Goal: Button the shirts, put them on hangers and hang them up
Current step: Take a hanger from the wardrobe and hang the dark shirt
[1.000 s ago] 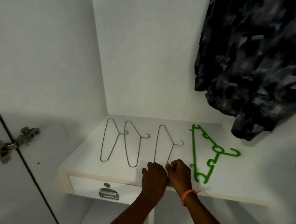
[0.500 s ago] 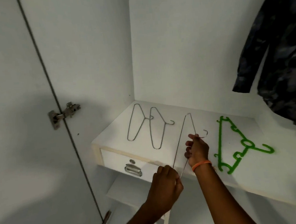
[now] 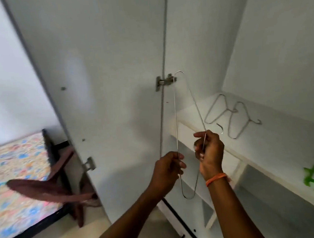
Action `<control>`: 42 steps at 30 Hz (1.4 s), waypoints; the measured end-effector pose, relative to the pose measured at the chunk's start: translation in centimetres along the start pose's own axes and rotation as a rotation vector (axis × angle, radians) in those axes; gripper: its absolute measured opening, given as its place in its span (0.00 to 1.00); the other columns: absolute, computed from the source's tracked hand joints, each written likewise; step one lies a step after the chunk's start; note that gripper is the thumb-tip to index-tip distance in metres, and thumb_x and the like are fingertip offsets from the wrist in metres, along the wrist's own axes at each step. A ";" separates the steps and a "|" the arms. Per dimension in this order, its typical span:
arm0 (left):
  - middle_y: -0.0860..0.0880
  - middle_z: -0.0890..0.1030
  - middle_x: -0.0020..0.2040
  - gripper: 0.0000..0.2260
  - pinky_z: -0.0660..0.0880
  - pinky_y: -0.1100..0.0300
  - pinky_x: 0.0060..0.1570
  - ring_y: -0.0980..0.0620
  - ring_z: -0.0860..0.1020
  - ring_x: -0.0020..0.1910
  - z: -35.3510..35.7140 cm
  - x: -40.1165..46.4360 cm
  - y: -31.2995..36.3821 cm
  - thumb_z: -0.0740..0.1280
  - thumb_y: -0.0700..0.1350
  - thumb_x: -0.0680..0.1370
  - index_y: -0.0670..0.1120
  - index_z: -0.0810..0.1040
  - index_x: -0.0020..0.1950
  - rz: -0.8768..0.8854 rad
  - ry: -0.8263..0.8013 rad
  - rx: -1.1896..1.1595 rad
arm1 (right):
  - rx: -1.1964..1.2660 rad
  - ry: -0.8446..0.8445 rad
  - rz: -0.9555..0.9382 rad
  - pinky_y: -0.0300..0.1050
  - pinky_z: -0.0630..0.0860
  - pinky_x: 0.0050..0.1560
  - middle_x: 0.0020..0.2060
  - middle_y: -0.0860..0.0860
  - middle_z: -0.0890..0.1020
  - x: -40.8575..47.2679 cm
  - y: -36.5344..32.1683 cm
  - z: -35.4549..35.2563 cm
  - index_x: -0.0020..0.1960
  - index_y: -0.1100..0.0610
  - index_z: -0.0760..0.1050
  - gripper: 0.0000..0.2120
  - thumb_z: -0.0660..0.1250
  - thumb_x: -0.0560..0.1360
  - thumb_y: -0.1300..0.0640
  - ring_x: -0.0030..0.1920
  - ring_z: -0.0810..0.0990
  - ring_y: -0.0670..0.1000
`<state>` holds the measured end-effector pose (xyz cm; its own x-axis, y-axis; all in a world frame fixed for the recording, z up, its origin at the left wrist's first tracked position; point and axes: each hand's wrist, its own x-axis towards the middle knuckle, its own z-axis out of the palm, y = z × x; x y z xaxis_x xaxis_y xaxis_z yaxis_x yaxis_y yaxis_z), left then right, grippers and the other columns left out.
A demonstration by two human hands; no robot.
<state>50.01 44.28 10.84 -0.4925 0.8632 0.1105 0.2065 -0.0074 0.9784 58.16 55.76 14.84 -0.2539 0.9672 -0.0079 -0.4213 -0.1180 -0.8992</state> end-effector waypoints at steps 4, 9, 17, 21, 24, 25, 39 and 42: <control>0.51 0.82 0.40 0.14 0.75 0.64 0.35 0.56 0.80 0.36 -6.8 -5.4 -0.5 0.59 0.31 0.79 0.48 0.77 0.49 0.004 0.124 0.126 | 0.053 -0.099 0.104 0.35 0.53 0.20 0.19 0.51 0.69 -4.7 4.0 5.4 0.36 0.61 0.75 0.24 0.56 0.83 0.47 0.17 0.59 0.46; 0.49 0.83 0.43 0.13 0.79 0.62 0.43 0.53 0.81 0.40 -16.5 -12.9 -1.9 0.58 0.29 0.78 0.43 0.79 0.53 0.056 0.241 0.291 | 0.083 -0.161 0.180 0.35 0.55 0.21 0.17 0.49 0.65 -13.1 8.7 13.3 0.32 0.59 0.70 0.24 0.57 0.83 0.48 0.17 0.59 0.46; 0.55 0.81 0.40 0.05 0.78 0.64 0.40 0.58 0.80 0.39 -32.9 -26.6 -5.1 0.67 0.39 0.79 0.48 0.80 0.50 0.034 0.534 0.323 | -0.066 -0.334 0.279 0.38 0.59 0.24 0.18 0.48 0.66 -30.1 16.4 26.5 0.31 0.57 0.70 0.22 0.58 0.82 0.50 0.19 0.62 0.47; 0.45 0.83 0.41 0.07 0.81 0.59 0.38 0.54 0.81 0.37 -40.0 -31.9 -6.0 0.63 0.38 0.81 0.43 0.81 0.48 -0.096 0.729 0.193 | -0.269 -0.513 0.236 0.39 0.61 0.25 0.21 0.49 0.68 -37.6 21.2 32.2 0.36 0.59 0.73 0.22 0.58 0.83 0.47 0.22 0.64 0.45; 0.45 0.84 0.43 0.08 0.83 0.55 0.42 0.50 0.84 0.39 -45.8 -34.6 -8.1 0.63 0.36 0.80 0.46 0.80 0.48 -0.215 0.850 0.121 | -0.378 -0.619 0.201 0.37 0.62 0.23 0.24 0.51 0.70 -41.6 25.0 37.0 0.40 0.61 0.76 0.23 0.56 0.84 0.46 0.22 0.66 0.44; 0.46 0.84 0.43 0.08 0.83 0.56 0.40 0.50 0.84 0.38 -47.6 -35.2 -8.8 0.63 0.36 0.80 0.47 0.80 0.48 -0.246 0.877 0.094 | -0.399 -0.650 0.194 0.37 0.62 0.22 0.24 0.51 0.71 -42.6 26.2 38.5 0.41 0.61 0.76 0.23 0.55 0.84 0.46 0.21 0.66 0.44; 0.36 0.82 0.41 0.10 0.81 0.45 0.36 0.40 0.82 0.33 -76.7 -30.8 -18.7 0.61 0.30 0.78 0.34 0.81 0.42 -0.579 1.035 0.201 | -0.726 -0.898 0.122 0.46 0.76 0.38 0.43 0.60 0.84 -48.0 46.8 62.3 0.69 0.58 0.73 0.16 0.56 0.84 0.59 0.34 0.77 0.48; 0.35 0.82 0.40 0.10 0.82 0.46 0.36 0.39 0.81 0.33 -82.0 -28.0 -20.5 0.61 0.30 0.78 0.35 0.80 0.41 -0.610 1.034 0.188 | -0.801 -0.934 0.157 0.49 0.79 0.31 0.42 0.59 0.83 -46.6 50.3 66.5 0.75 0.54 0.66 0.20 0.55 0.84 0.59 0.32 0.80 0.55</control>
<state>-9.79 -21.12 1.99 -0.9759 -0.1114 -0.1879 -0.2173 0.4071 0.8872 -9.09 -10.24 -0.96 -0.9147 0.3859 -0.1204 0.2370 0.2706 -0.9331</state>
